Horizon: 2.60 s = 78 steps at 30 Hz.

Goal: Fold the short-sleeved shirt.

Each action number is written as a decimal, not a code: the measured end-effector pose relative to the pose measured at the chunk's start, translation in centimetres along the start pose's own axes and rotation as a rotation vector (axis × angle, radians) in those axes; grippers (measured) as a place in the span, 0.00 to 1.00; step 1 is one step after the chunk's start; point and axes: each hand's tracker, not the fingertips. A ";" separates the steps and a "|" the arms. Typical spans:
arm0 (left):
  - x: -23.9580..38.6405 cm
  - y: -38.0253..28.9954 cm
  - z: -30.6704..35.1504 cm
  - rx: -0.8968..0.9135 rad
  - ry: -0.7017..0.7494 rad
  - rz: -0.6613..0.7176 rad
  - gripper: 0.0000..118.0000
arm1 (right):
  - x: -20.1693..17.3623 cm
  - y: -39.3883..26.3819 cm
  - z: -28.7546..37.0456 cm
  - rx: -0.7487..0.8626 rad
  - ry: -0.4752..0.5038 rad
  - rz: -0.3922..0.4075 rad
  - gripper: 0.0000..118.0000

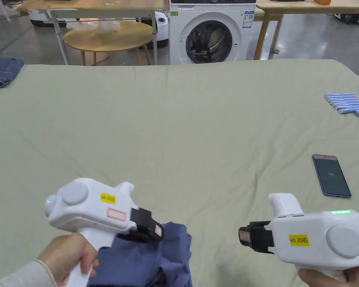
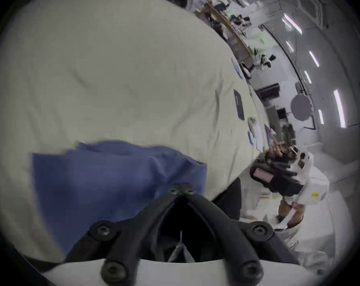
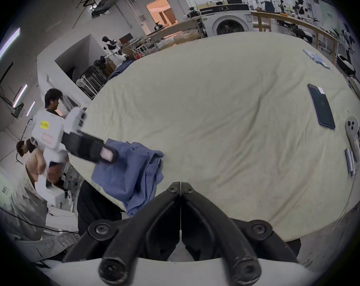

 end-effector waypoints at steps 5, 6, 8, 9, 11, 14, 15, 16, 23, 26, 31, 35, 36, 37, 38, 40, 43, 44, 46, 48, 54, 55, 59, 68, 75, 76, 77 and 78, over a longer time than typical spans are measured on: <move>-0.4 -1.2 -9.5 -0.134 0.026 0.002 0.00 | 0.3 -0.1 -0.1 -0.005 -0.008 -0.008 0.00; -0.7 -1.5 -10.7 -0.141 0.025 0.034 0.00 | 0.3 -0.1 -0.1 -0.007 -0.013 -0.010 0.00; -0.6 -1.9 -11.8 -0.119 -0.033 0.082 0.00 | 0.0 -0.1 -0.2 -0.004 -0.008 -0.003 0.00; -1.8 -1.3 -12.5 -0.121 -0.027 0.070 0.00 | -0.2 0.0 -0.2 -0.001 0.000 -0.001 0.00; -1.1 -1.2 -11.6 -0.116 -0.015 0.038 0.00 | -0.8 0.2 -0.7 0.001 0.019 0.000 0.00; -0.2 -1.8 -7.4 -0.045 -0.044 0.022 0.00 | -2.5 0.4 -1.9 0.001 0.059 0.032 0.00; -0.4 -1.8 -5.2 0.003 -0.050 0.021 0.00 | -3.2 0.5 -2.4 -0.001 0.085 0.046 0.00; -0.8 -1.7 -2.9 0.044 -0.057 0.024 0.00 | -3.8 0.6 -2.9 0.001 0.104 0.051 0.00; -4.4 -2.0 9.7 0.307 0.132 0.030 0.15 | -7.8 -0.9 -9.7 -0.038 0.207 0.191 0.00; -6.4 -2.8 10.0 0.294 0.219 0.082 0.83 | -8.0 -3.1 -13.4 -0.092 0.044 0.347 0.00; -11.1 -2.7 6.5 0.191 0.143 0.174 0.87 | -3.9 -5.9 -15.3 0.016 0.140 0.294 0.00; -11.3 -2.9 1.6 0.088 -0.046 0.179 0.87 | -4.1 -6.2 -15.1 0.008 0.105 0.347 0.00; -11.3 -2.9 0.4 0.065 -0.116 0.205 0.87 | -4.4 -6.2 -15.1 0.009 0.101 0.337 0.00; -7.9 -4.2 0.0 0.055 -0.128 0.223 0.71 | -4.5 -6.1 -15.0 0.005 0.097 0.331 0.00; -7.4 -4.3 -0.3 0.067 -0.091 0.215 0.36 | -4.6 -5.9 -15.0 -0.004 0.090 0.329 0.00; -8.4 -4.1 0.2 0.087 -0.120 0.181 0.22 | -5.6 -5.3 -14.2 -0.021 0.068 0.333 0.00; -11.0 -4.4 2.3 0.090 -0.210 0.273 0.22 | -7.1 -4.0 -12.4 0.002 0.111 0.340 0.00; -11.5 -4.5 3.9 0.107 -0.169 0.235 0.22 | -8.0 -3.4 -11.7 0.002 0.164 0.336 0.00; -15.0 -4.3 8.7 0.121 -0.105 0.235 0.22 | -9.7 -2.4 -10.9 0.024 0.236 0.349 0.00; -18.0 -4.6 14.3 0.146 -0.076 0.245 0.22 | -11.0 -1.3 -11.5 0.025 0.236 0.347 0.00; -30.5 -3.3 32.0 0.229 0.193 0.311 0.22 | -16.1 2.4 -14.2 0.023 0.329 0.313 0.00; -32.2 -3.2 34.2 0.244 0.243 0.332 0.22 | -16.9 2.9 -14.9 0.024 0.327 0.313 0.00; -36.7 -2.8 39.4 0.295 0.401 0.407 0.22 | -19.3 5.1 -17.6 0.007 0.322 0.314 0.00; -35.3 -1.1 45.4 0.315 0.932 0.284 0.56 | -22.1 7.5 -18.2 -0.003 0.369 0.352 0.00; -18.5 -0.9 44.5 0.824 0.798 0.020 0.00 | -23.4 10.5 -14.3 0.145 0.277 0.408 0.00; -15.6 -0.5 43.4 0.880 0.797 -0.011 0.00 | -24.4 11.3 -12.5 0.185 0.263 0.426 0.00; -12.4 -0.3 42.0 0.903 0.750 -0.066 0.00 | -24.8 12.0 -10.9 0.225 0.246 0.430 0.00; -9.9 -0.1 40.9 0.943 0.703 -0.121 0.00 | -25.1 12.6 -9.4 0.267 0.230 0.428 0.00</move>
